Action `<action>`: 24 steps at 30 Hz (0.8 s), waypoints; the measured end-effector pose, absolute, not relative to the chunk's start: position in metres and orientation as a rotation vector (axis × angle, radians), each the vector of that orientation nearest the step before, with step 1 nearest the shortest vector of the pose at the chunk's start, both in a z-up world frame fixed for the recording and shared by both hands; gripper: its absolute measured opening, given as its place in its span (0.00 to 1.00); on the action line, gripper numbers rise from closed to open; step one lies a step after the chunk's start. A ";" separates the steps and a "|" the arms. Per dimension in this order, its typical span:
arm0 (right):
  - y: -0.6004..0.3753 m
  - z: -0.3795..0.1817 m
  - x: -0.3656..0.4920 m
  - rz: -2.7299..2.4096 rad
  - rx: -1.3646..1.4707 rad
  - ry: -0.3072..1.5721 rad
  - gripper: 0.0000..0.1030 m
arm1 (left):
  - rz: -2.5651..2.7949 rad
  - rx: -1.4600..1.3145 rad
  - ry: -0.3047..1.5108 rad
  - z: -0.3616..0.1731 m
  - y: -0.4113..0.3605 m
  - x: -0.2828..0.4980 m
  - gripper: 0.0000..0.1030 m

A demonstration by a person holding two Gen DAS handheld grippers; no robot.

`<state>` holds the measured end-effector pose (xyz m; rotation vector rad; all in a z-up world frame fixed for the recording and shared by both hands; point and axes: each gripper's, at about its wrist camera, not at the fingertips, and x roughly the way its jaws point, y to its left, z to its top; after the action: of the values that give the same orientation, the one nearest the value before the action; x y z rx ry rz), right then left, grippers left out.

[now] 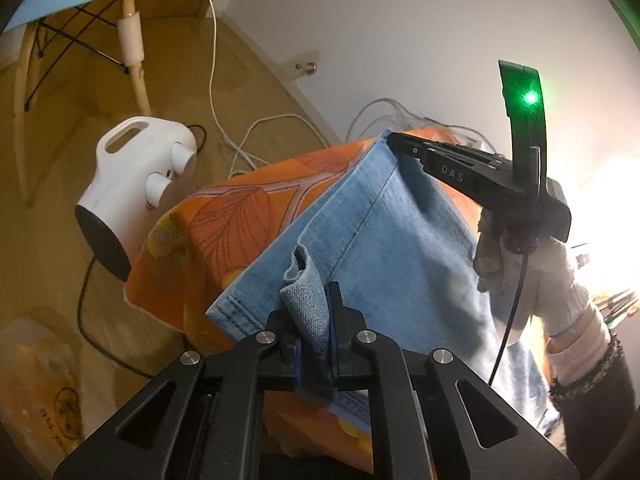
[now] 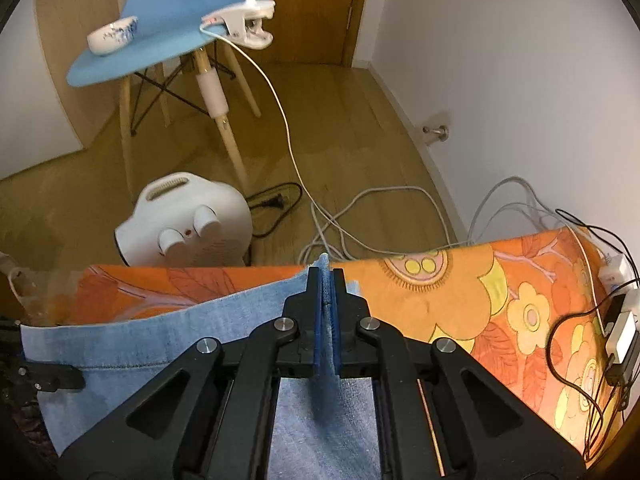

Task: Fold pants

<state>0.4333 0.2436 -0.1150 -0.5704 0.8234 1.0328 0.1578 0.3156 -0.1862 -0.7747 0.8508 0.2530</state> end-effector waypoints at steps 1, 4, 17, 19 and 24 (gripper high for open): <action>0.243 -0.118 0.435 1.030 -0.567 0.830 0.04 | 0.255 -0.768 0.853 -0.186 0.315 0.159 0.08; 0.244 -0.121 0.435 1.023 -0.569 0.829 0.04 | 0.271 -0.732 0.861 -0.182 0.310 0.161 0.08; 0.193 -0.066 0.443 0.939 -0.363 0.816 0.32 | 0.475 -0.647 0.830 -0.153 0.322 0.151 0.21; 0.166 -0.049 0.438 0.922 -0.308 0.808 0.32 | 0.458 -0.635 0.798 -0.141 0.317 0.150 0.21; 0.089 -0.016 0.407 0.866 -0.239 0.779 0.32 | 0.347 -0.618 0.748 -0.112 0.289 0.157 0.21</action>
<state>0.4072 0.0890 -0.0164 -0.2387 0.7790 0.8663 0.1570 0.2892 -0.1119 -0.6183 0.7483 0.3470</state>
